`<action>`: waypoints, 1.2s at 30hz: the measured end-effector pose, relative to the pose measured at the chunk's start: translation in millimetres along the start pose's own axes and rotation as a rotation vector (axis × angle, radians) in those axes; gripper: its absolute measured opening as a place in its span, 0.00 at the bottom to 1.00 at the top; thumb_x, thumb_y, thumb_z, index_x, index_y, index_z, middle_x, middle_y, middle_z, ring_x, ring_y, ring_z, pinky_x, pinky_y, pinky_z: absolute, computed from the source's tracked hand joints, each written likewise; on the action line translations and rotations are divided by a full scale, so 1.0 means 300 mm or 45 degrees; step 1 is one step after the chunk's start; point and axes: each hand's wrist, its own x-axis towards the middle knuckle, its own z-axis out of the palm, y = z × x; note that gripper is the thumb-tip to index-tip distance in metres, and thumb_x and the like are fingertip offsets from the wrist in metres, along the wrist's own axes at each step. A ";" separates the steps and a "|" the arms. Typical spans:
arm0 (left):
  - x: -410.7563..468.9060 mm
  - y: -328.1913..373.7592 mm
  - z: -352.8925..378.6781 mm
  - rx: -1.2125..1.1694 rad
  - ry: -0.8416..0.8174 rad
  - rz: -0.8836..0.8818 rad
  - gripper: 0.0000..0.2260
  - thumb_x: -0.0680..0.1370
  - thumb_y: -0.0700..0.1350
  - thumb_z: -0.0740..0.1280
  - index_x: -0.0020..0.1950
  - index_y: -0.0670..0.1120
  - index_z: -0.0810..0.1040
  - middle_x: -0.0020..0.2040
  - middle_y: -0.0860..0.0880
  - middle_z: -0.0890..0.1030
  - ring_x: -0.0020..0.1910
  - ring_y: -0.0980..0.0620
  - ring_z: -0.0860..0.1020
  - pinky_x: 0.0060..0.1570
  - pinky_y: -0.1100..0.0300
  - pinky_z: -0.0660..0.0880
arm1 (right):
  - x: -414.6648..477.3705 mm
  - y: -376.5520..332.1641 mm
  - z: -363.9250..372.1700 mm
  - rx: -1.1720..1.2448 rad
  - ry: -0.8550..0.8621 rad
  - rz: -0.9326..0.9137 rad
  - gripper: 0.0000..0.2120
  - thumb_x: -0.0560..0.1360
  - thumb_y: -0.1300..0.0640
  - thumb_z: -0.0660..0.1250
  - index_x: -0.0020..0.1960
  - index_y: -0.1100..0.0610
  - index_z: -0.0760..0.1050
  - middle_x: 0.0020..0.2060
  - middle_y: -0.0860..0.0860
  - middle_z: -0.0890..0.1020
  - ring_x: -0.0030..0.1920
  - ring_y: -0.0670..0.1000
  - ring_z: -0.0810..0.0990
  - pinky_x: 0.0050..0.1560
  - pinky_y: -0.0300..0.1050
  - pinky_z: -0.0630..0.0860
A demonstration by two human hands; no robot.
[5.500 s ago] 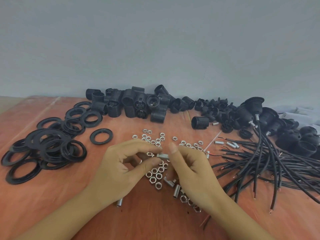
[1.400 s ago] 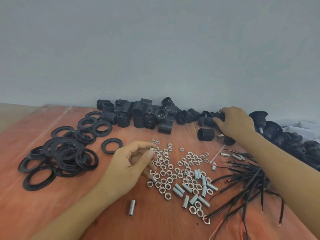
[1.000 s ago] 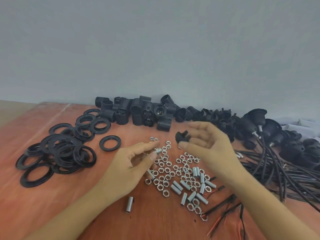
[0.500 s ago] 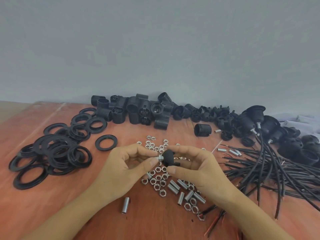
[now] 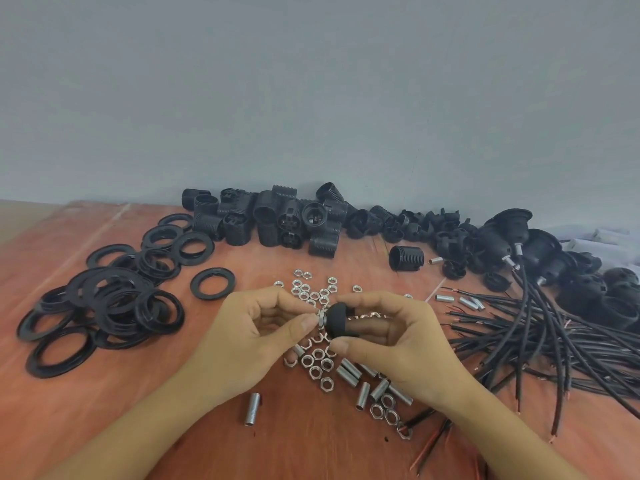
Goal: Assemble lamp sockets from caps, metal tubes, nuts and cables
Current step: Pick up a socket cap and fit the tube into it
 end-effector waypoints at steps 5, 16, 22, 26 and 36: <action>-0.015 -0.001 -0.004 0.209 -0.007 0.149 0.04 0.71 0.48 0.72 0.45 0.52 0.84 0.40 0.52 0.85 0.32 0.53 0.82 0.34 0.61 0.79 | 0.004 -0.010 0.006 0.023 0.033 0.028 0.18 0.64 0.51 0.77 0.52 0.55 0.83 0.44 0.57 0.86 0.42 0.56 0.86 0.40 0.44 0.82; -0.022 0.005 0.009 0.056 0.027 0.292 0.06 0.71 0.48 0.72 0.47 0.52 0.85 0.43 0.49 0.84 0.33 0.50 0.82 0.34 0.59 0.80 | 0.000 -0.012 0.070 -0.241 0.209 0.022 0.23 0.78 0.43 0.59 0.30 0.54 0.77 0.21 0.58 0.75 0.20 0.45 0.71 0.24 0.35 0.67; -0.002 -0.007 -0.009 0.161 0.152 0.217 0.06 0.71 0.44 0.72 0.45 0.53 0.84 0.40 0.51 0.85 0.34 0.54 0.82 0.36 0.59 0.80 | -0.021 -0.015 0.067 -0.047 0.185 -0.316 0.18 0.74 0.56 0.71 0.61 0.44 0.73 0.39 0.53 0.84 0.33 0.55 0.80 0.33 0.57 0.76; -0.009 -0.008 -0.008 0.129 -0.015 0.191 0.04 0.72 0.47 0.75 0.46 0.53 0.85 0.41 0.50 0.85 0.39 0.52 0.83 0.40 0.64 0.79 | -0.016 -0.025 0.063 -0.034 0.261 -0.370 0.14 0.71 0.51 0.72 0.56 0.42 0.76 0.42 0.51 0.86 0.32 0.58 0.81 0.31 0.58 0.77; 0.004 -0.002 -0.003 -0.105 0.080 0.208 0.06 0.69 0.39 0.71 0.43 0.44 0.85 0.40 0.43 0.85 0.35 0.53 0.83 0.36 0.64 0.79 | -0.015 -0.007 0.045 -0.055 0.012 -0.211 0.13 0.76 0.48 0.68 0.61 0.45 0.78 0.41 0.51 0.85 0.30 0.46 0.78 0.29 0.39 0.74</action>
